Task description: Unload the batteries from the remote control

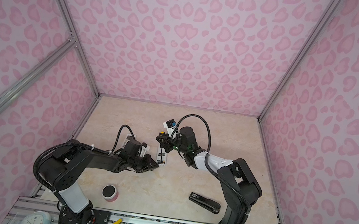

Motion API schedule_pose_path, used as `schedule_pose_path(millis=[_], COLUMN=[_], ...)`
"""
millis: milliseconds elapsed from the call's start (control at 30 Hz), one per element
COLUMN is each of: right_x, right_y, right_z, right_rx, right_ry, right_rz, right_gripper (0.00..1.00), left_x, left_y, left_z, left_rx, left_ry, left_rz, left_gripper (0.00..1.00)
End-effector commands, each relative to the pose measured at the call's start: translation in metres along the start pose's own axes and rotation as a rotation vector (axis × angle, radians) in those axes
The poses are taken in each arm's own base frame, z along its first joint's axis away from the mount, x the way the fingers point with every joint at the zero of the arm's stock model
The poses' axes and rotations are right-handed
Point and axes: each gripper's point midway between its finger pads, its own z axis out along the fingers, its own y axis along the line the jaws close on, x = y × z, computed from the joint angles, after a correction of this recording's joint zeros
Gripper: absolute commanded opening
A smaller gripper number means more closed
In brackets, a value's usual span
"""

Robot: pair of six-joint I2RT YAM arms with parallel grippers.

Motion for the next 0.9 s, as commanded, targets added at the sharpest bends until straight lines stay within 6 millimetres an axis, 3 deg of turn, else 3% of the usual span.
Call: schedule_pose_path(millis=[0, 333, 600, 867], right_x=[0.013, 0.019, 0.014, -0.002], right_y=[0.005, -0.007, -0.030, -0.024], right_z=[0.000, 0.004, 0.005, 0.002], right_rx=[-0.053, -0.030, 0.085, 0.037], right_ry=[0.061, 0.068, -0.008, -0.112], right_rz=[-0.031, 0.020, 0.170, 0.268], right_gripper=[0.00, 0.00, 0.00, 0.00], left_x=[-0.005, -0.021, -0.012, 0.002], left_y=[0.030, 0.025, 0.025, 0.036], left_z=[0.000, 0.000, -0.010, -0.004], left_rx=[-0.127, -0.117, -0.106, -0.134], left_ry=[-0.028, -0.047, -0.057, -0.032], left_rz=[-0.044, -0.032, -0.022, -0.042], left_gripper=[0.18, 0.18, 0.19, 0.19])
